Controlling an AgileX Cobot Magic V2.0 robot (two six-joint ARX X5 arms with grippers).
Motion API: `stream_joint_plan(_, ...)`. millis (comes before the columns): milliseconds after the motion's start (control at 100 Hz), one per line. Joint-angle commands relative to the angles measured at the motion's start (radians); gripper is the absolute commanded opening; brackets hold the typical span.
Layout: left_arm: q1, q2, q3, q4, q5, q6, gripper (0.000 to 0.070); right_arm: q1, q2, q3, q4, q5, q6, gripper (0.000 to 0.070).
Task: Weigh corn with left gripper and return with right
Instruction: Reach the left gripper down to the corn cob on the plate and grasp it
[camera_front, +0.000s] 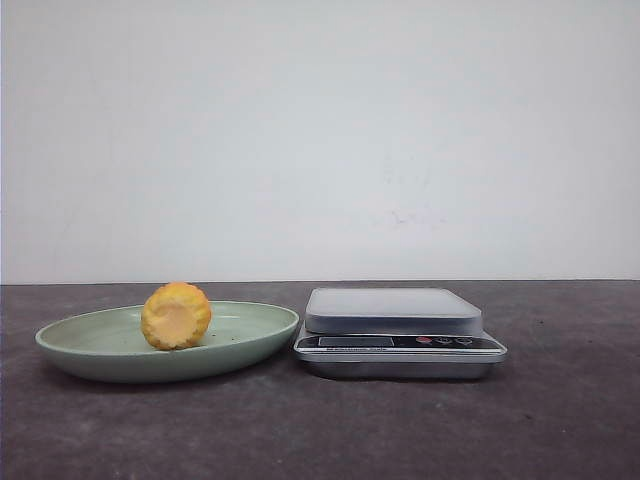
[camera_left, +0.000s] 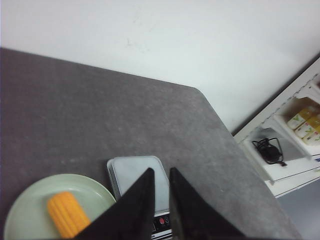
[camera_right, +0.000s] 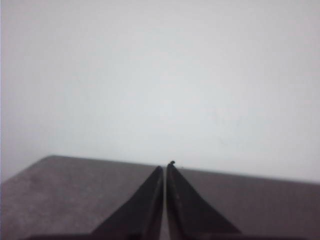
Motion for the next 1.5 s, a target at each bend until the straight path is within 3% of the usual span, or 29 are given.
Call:
stream_joint_plan(0, -0.005, 0.005, 0.056, -0.013, -0.001, 0.044, 0.0069, -0.001, 0.046, 0.050, 0.001, -0.012, -0.018, 0.0122)
stream_joint_plan(60, -0.005, 0.003, 0.060, -0.015, -0.001, 0.045, 0.0135, -0.001, 0.063, 0.064, 0.001, -0.026, -0.014, 0.0273)
stream_joint_plan(120, -0.004, -0.002, 0.060, -0.030, -0.002, 0.052, 0.0236, -0.001, 0.073, 0.064, -0.001, -0.033, 0.007, 0.0449)
stream_joint_plan(160, -0.005, -0.003, 0.060, -0.043, -0.002, 0.064, 0.0318, -0.001, 0.079, 0.064, -0.016, -0.034, 0.015, 0.0531)
stream_joint_plan(210, -0.004, -0.001, 0.060, -0.053, -0.006, 0.070, 0.0458, -0.001, 0.080, 0.064, -0.042, -0.036, 0.023, 0.0583)
stream_joint_plan(260, -0.004, 0.002, 0.060, -0.059, -0.007, 0.071, 0.0611, -0.001, 0.081, 0.064, -0.072, -0.036, 0.023, 0.0588)
stream_joint_plan(310, -0.005, 0.008, 0.060, -0.062, -0.007, 0.071, 0.0700, -0.001, 0.080, 0.064, -0.096, -0.036, 0.023, 0.0588)
stream_joint_plan(580, -0.005, 0.107, 0.058, -0.081, -0.038, 0.047, 0.0700, -0.001, 0.079, 0.064, -0.161, -0.036, 0.028, 0.0586)
stream_joint_plan(920, -0.027, 0.437, 0.057, -0.224, -0.058, 0.035, 0.0700, -0.001, 0.080, 0.062, -0.206, -0.035, 0.026, 0.0586)
stream_joint_plan(1491, -0.182, 0.919, 0.058, -0.037, -0.063, 0.026, 0.0700, -0.001, 0.080, 0.062, -0.356, -0.017, 0.049, 0.0585)
